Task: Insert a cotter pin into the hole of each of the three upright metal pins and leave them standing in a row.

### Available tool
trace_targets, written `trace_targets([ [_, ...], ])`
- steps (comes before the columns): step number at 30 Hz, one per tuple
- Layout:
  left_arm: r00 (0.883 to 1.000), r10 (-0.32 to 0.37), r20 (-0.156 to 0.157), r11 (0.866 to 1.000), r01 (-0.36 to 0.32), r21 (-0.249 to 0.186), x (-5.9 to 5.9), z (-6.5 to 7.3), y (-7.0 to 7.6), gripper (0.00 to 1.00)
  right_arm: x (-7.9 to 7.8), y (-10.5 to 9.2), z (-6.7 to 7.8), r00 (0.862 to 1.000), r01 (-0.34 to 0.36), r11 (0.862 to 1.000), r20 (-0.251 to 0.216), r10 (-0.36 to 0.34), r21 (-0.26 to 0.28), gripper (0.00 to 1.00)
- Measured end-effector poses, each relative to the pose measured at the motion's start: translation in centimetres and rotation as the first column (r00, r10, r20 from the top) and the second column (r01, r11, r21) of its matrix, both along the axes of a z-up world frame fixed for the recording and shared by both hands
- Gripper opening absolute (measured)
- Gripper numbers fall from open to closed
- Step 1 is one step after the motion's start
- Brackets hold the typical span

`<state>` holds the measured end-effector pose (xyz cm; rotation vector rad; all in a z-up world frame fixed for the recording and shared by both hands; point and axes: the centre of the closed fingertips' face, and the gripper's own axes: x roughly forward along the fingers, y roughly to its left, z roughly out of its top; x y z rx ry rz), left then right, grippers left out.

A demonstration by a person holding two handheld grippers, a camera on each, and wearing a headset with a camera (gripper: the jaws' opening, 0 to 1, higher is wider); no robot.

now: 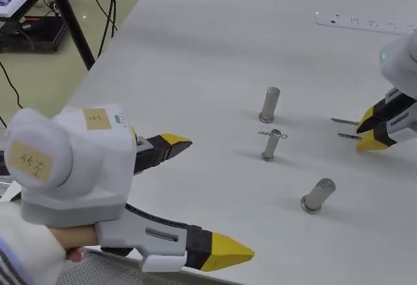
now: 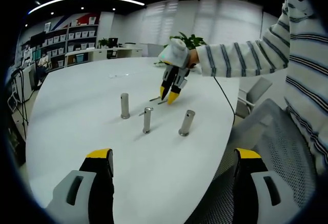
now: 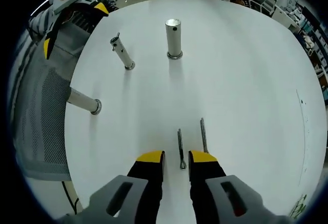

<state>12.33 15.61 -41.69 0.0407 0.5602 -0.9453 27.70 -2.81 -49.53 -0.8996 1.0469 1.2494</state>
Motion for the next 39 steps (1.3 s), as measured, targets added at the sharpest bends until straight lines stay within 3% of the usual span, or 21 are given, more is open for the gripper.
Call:
trace_targets([
  [5, 1.000, 0.002, 0.001, 1.000, -0.002, -0.005, 0.01, 0.13, -0.11, 0.96, 0.18, 0.07, 0.00, 1.000, -0.013, 1.000, 0.017, 0.013, -0.020, 0.09],
  [6, 1.000, 0.001, 0.001, 1.000, -0.001, -0.012, 0.01, 0.22, -0.20, 0.96, 0.44, 0.01, -0.02, 0.998, -0.033, 0.999, 0.044, 0.035, -0.040, 0.07],
  [12, 1.000, -0.003, -0.004, 1.000, 0.003, -0.023, -0.01, 0.15, -0.72, 0.96, 0.07, 0.16, -0.01, 0.993, -0.101, 0.991, 0.047, 0.106, -0.085, 0.05],
  [21, 1.000, -0.017, 0.001, 1.000, 0.017, -0.020, -0.04, 0.07, -0.84, 0.95, 0.16, 0.13, 0.02, 0.993, -0.100, 0.990, 0.045, 0.105, -0.097, 0.03],
  [32, 1.000, -0.013, 0.006, 1.000, 0.013, -0.015, -0.02, 0.20, -0.62, 0.94, 0.64, 0.27, -0.33, 0.989, -0.119, 0.986, 0.076, 0.128, -0.113, 0.00],
  [39, 1.000, -0.020, 0.013, 1.000, 0.020, -0.006, -0.04, 0.20, -0.69, 0.93, 0.79, 0.22, -0.37, 0.991, -0.099, 0.991, 0.084, 0.107, -0.094, 0.00],
])
